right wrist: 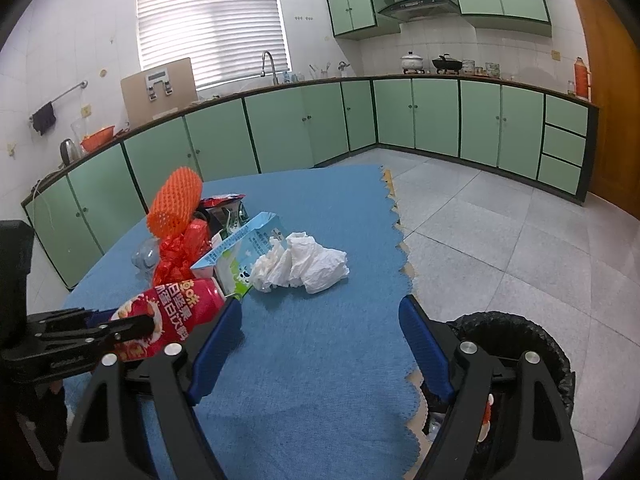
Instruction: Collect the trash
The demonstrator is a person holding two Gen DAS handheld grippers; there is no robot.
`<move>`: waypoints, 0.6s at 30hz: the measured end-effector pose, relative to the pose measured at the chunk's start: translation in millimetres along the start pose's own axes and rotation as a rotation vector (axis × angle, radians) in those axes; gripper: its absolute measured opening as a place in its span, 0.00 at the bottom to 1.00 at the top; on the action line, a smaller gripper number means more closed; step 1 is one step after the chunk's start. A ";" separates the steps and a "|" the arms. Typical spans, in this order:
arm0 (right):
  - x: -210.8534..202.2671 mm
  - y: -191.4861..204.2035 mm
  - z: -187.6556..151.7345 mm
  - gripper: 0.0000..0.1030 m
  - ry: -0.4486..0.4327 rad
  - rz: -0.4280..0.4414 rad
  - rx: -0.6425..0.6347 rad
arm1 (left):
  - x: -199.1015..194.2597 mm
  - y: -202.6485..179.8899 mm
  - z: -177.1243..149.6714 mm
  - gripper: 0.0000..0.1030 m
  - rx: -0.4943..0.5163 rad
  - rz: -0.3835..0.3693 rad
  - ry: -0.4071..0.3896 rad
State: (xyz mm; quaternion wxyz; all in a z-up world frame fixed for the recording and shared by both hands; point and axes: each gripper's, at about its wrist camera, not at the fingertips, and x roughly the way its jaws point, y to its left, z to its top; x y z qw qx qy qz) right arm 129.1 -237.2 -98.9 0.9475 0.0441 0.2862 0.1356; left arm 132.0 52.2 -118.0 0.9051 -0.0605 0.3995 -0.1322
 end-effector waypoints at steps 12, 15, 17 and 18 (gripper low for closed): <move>-3.0 -15.0 -0.1 0.77 -0.006 -0.018 0.031 | 36.2 -29.2 3.0 0.29 0.053 -0.043 0.095; -3.3 -19.9 -0.2 0.77 -0.007 -0.024 0.041 | 40.6 -34.7 5.3 0.22 0.061 -0.062 0.100; -3.0 -22.0 0.0 0.77 -0.007 -0.026 0.047 | 40.9 -38.7 6.0 0.20 0.071 -0.064 0.094; -2.9 -23.0 0.1 0.77 -0.007 -0.026 0.050 | 40.2 -39.5 6.0 0.19 0.071 -0.066 0.089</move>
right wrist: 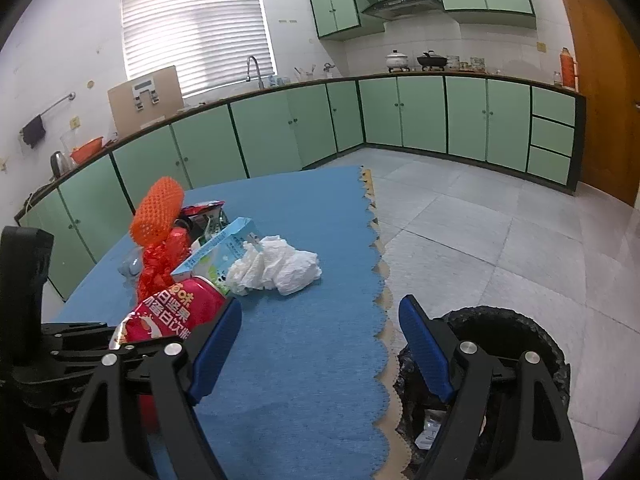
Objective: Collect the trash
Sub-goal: 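Close the right tool on the white tissue while the left tool holds the can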
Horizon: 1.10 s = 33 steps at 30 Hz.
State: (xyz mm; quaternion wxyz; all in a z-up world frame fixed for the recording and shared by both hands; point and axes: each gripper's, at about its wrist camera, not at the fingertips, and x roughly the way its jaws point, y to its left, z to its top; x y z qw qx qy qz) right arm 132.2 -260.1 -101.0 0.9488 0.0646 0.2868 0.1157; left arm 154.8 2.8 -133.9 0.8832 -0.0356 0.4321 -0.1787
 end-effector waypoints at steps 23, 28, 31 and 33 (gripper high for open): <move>46.8 31.4 22.2 0.72 0.002 0.031 -0.046 | -68.8 23.0 15.5 0.07 -0.084 0.049 -0.190; 74.3 32.9 30.2 0.68 0.047 0.019 -0.039 | -64.3 28.4 28.9 0.07 -0.083 0.072 -0.209; 87.2 33.6 30.7 0.63 0.079 0.007 -0.043 | -56.8 28.8 34.0 0.06 -0.083 0.080 -0.205; 94.9 34.4 29.7 0.58 0.105 -0.002 -0.053 | -53.7 29.2 35.4 0.06 -0.083 0.085 -0.205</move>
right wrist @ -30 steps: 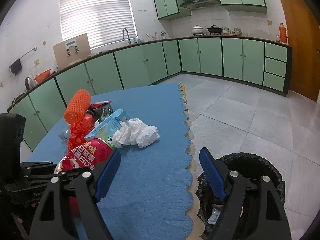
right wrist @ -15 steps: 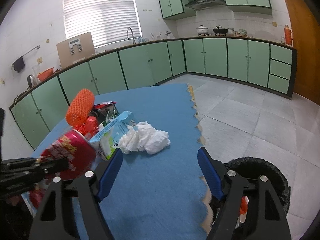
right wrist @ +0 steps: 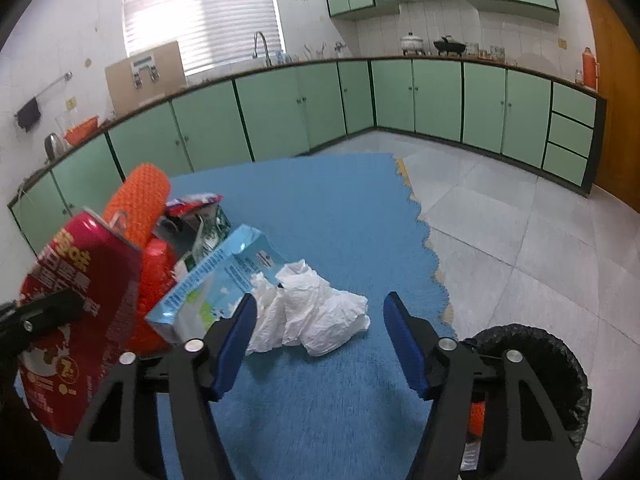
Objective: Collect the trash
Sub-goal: 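Close the right tool on the white tissue while the left tool holds the can, then lift the tissue with the right tool while the left tool carries the can to the bin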
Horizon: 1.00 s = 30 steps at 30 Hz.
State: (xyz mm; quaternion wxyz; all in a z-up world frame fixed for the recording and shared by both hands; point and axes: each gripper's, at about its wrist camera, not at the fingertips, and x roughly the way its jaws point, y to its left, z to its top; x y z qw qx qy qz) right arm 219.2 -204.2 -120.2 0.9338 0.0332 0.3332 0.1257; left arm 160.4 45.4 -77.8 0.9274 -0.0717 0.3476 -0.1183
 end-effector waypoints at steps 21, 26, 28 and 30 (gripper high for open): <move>-43.6 6.3 10.5 0.01 -0.040 0.054 -0.054 | 4.9 -2.3 3.1 0.04 -0.003 0.009 -0.008; -71.7 0.0 18.7 0.01 -0.090 0.058 -0.055 | -6.2 -11.4 5.3 0.04 0.016 -0.001 -0.035; -84.0 -4.3 21.0 0.01 -0.110 0.054 -0.048 | -10.2 -19.5 7.4 0.04 0.029 -0.014 -0.044; -95.8 -11.9 22.4 0.01 -0.127 0.041 -0.042 | -12.1 -29.5 10.0 0.04 0.044 -0.030 -0.050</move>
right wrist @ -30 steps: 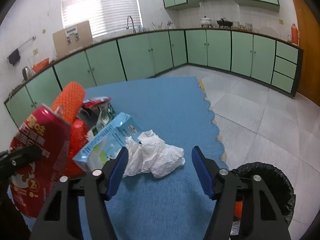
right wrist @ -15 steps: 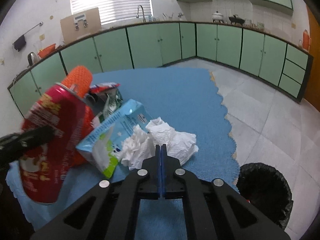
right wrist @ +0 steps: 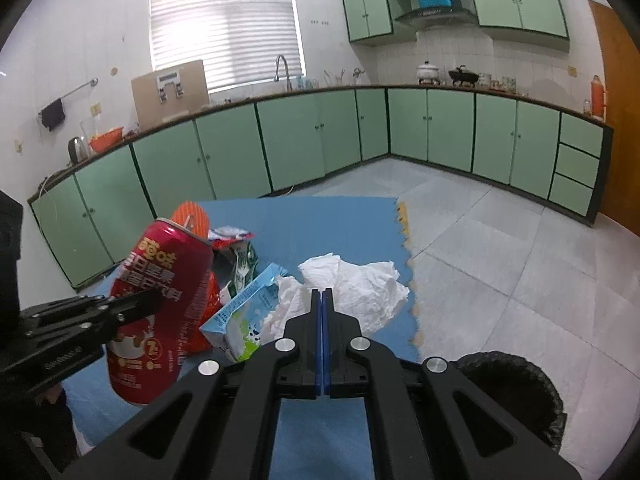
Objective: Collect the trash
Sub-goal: 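Lift the tissue with the right tool while the left tool carries the can to the bin, then open both tools over the black bin to drop the can and tissue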
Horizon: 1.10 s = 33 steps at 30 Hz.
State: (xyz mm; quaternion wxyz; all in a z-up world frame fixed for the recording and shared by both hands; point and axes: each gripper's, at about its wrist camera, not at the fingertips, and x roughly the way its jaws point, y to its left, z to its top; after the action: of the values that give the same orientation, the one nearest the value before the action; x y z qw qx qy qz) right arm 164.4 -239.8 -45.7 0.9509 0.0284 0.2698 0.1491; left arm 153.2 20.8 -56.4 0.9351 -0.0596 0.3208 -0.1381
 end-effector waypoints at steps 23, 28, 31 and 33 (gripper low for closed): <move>-82.3 -129.9 -28.9 0.00 -0.040 -0.293 0.153 | 80.7 -170.9 3.4 0.04 0.196 -0.285 0.050; -80.2 -161.5 -51.8 0.00 -0.003 -0.333 0.199 | 107.6 -201.8 -7.3 0.04 0.238 -0.319 0.076; -74.3 -177.2 -64.0 0.00 0.020 -0.348 0.220 | 124.0 -213.8 -15.9 0.04 0.257 -0.329 0.095; -69.7 -186.7 -71.3 0.00 0.036 -0.354 0.236 | 139.6 -221.6 -19.9 0.04 0.263 -0.334 0.116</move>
State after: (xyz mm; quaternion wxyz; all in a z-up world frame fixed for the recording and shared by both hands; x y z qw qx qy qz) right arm 120.9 -440.6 -96.4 0.9473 0.0892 0.3032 -0.0523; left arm 197.7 -232.7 -109.1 0.8789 0.0185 0.3390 -0.3349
